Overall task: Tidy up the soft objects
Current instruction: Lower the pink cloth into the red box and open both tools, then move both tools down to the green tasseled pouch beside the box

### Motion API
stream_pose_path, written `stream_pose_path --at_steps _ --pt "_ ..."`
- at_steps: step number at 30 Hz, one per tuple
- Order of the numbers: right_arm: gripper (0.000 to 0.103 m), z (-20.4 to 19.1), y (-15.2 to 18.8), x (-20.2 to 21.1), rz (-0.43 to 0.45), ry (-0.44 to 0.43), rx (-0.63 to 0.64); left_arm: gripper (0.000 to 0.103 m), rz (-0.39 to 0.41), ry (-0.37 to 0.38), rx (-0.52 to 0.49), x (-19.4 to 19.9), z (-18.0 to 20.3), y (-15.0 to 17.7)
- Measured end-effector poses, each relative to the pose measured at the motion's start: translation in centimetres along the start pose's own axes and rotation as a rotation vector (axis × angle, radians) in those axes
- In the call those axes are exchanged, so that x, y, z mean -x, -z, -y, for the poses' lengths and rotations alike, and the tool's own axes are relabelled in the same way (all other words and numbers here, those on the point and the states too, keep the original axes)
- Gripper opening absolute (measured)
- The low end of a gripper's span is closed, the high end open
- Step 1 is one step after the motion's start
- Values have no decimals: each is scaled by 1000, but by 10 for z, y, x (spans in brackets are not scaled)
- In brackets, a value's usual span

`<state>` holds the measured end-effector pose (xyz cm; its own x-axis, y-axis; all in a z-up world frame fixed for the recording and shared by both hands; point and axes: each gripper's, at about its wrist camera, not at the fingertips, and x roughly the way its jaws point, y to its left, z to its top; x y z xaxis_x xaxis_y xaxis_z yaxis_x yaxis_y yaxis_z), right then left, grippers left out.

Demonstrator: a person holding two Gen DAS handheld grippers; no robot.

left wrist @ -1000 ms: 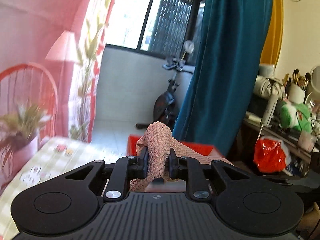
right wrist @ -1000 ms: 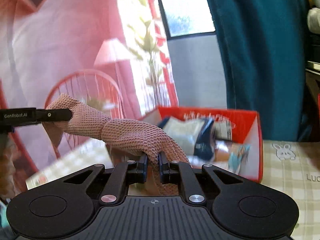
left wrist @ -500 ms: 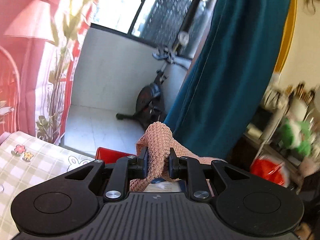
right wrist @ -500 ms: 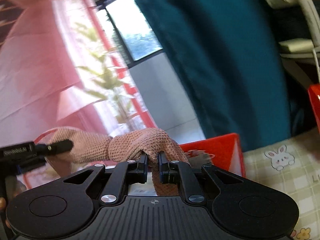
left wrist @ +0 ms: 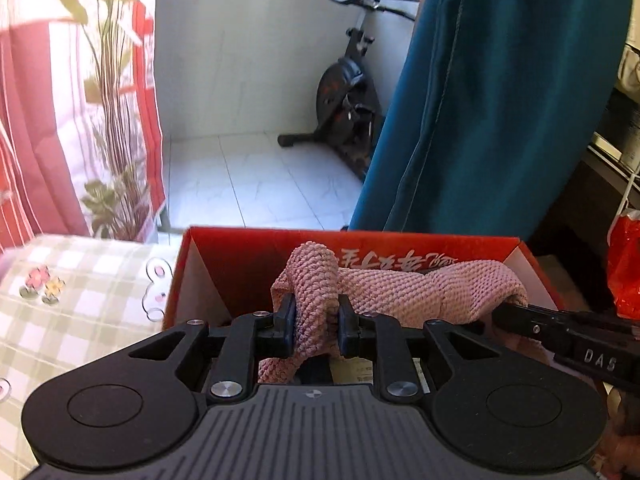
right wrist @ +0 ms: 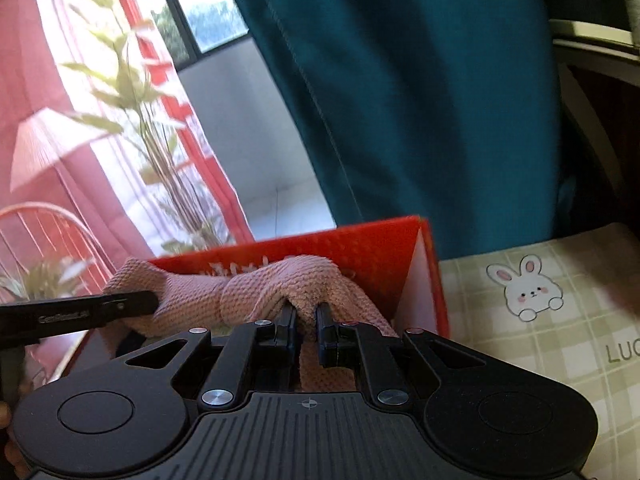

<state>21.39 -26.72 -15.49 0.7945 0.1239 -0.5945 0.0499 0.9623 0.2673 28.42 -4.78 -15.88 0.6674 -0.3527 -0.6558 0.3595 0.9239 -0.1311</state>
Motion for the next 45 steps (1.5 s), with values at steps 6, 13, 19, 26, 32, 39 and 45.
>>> stream_pose_path --at_steps 6,13,19,26,32,39,45 --pt "21 -15 0 -6 -54 36 73 56 12 46 35 6 -10 -2" --pt "39 -18 4 26 -36 21 102 72 65 68 59 42 -8 0" --pt "43 -28 11 66 -12 4 174 78 113 73 26 83 3 11" --pt "44 -32 31 113 -3 -18 222 81 132 63 -49 121 23 46" --pt "48 -31 58 150 5 -31 251 81 132 81 -86 141 36 83" --pt "49 -14 101 166 -70 -1 262 81 93 98 -67 142 42 125" --pt "63 -5 134 172 -123 29 325 81 33 113 -45 133 43 154"
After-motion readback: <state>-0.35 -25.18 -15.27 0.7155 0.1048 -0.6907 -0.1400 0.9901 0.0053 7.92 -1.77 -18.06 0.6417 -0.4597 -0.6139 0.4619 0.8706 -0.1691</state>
